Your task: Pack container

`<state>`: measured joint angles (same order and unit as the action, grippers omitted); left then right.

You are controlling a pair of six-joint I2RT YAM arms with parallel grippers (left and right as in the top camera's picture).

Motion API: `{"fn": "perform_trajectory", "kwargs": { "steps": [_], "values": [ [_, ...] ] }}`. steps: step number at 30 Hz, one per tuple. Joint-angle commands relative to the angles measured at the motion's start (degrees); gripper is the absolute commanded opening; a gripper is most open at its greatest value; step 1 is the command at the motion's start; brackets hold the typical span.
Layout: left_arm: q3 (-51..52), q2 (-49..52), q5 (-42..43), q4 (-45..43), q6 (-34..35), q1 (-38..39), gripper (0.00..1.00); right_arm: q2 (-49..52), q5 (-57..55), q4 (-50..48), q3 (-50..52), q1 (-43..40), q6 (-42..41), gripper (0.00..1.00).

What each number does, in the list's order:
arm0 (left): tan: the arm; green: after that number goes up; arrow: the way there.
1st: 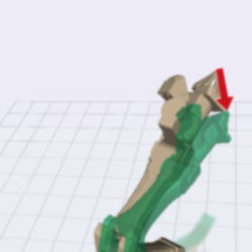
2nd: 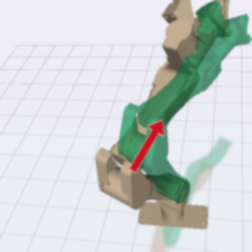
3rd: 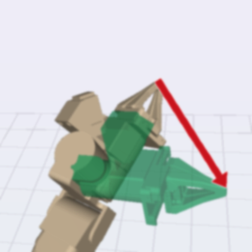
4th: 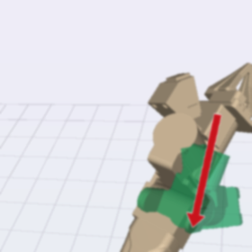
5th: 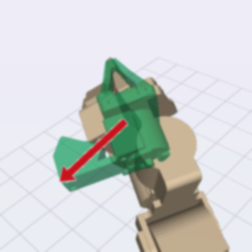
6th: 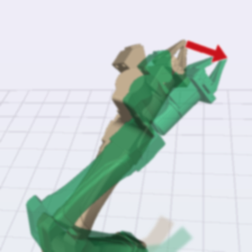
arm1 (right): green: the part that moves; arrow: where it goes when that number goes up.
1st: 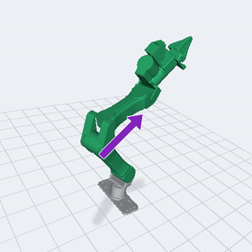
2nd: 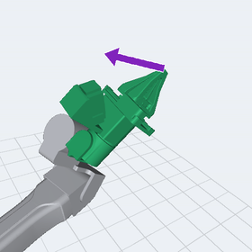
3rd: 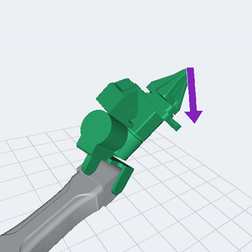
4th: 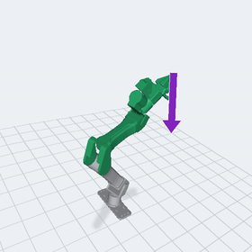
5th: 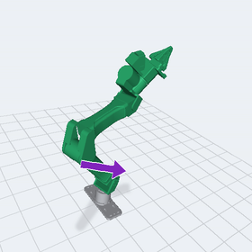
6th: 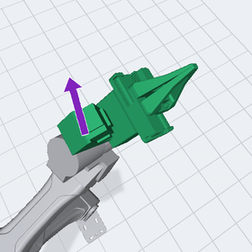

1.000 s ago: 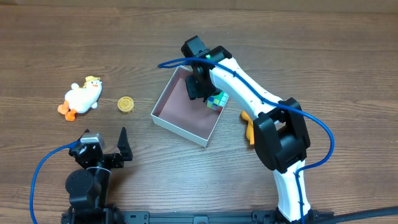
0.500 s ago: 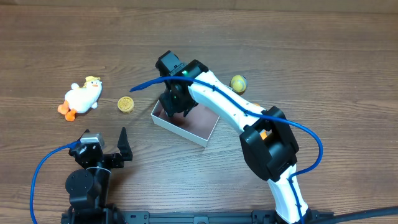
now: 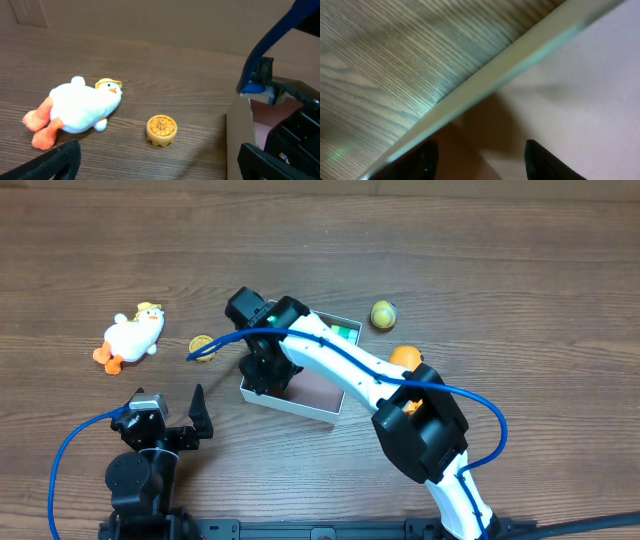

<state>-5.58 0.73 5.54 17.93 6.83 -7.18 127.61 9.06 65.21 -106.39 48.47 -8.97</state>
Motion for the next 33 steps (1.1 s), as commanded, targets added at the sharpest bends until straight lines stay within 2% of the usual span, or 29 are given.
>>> {"fn": "perform_trajectory", "kwargs": {
  "steps": [1,18,33],
  "values": [
    [0.17,-0.48,0.02,-0.15,-1.29,-0.35,1.00,0.44,0.50,0.61,-0.46,0.50,0.28,0.57],
    [0.17,-0.48,0.02,-0.15,-1.29,-0.35,1.00,0.44,1.62,2.71,-0.46,3.28,0.26,0.58],
    [0.17,-0.48,0.02,-0.15,-1.29,-0.35,1.00,0.44,0.92,2.36,-0.48,1.62,3.02,0.58]
  ]
}}
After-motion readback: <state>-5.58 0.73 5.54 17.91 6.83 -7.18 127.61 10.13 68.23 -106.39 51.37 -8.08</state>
